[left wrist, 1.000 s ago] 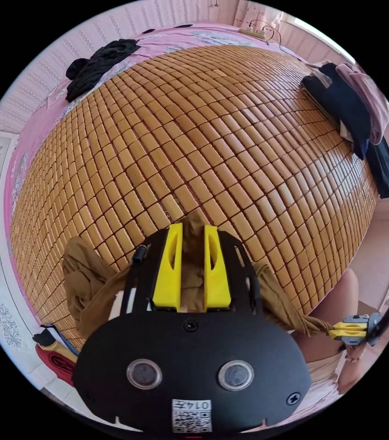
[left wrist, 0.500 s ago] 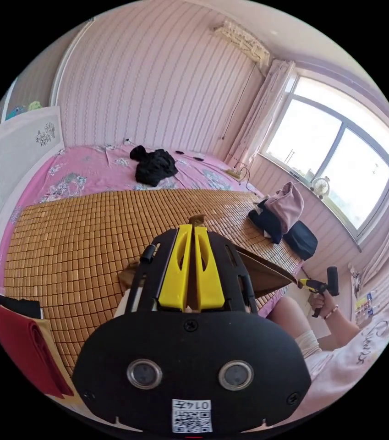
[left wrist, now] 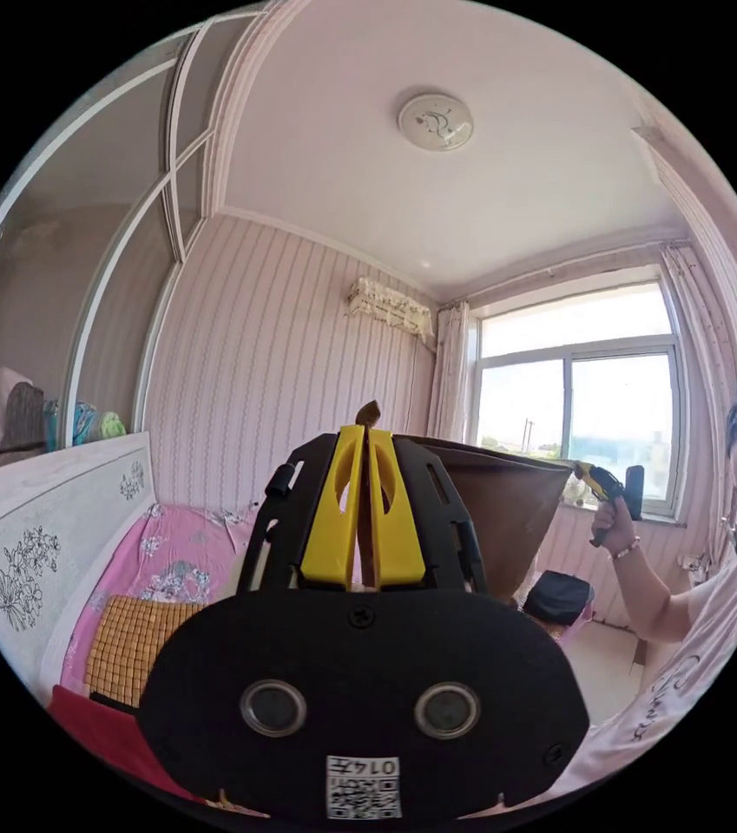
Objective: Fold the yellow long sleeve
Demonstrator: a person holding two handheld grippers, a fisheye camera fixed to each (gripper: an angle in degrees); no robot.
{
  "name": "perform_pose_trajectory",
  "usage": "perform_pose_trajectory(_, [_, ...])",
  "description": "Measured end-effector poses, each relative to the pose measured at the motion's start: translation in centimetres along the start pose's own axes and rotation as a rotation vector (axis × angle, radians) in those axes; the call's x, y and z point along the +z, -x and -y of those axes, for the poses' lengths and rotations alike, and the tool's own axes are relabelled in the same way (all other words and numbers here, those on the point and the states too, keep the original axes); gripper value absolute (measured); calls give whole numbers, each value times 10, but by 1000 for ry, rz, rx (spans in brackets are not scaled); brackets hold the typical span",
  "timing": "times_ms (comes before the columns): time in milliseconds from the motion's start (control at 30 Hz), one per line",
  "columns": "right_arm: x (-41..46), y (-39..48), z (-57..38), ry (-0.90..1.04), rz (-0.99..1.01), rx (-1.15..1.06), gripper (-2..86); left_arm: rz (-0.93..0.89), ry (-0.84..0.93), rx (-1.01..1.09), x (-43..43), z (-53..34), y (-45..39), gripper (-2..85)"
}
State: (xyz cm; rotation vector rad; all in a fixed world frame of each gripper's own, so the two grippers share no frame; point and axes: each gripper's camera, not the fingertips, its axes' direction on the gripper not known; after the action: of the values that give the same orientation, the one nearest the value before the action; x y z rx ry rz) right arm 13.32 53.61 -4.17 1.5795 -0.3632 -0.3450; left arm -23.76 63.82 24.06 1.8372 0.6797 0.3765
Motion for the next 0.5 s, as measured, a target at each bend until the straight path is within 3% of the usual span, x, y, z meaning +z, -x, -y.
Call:
perform_pose_trajectory(333, [-47,161,146,-102,23,-353,1,-84,-412,171,-151,133,-66,-10])
perform_pose_trajectory(500, [11,148,173,104,-106,-336,1,-12,-302,172,-127,158,-55,-10])
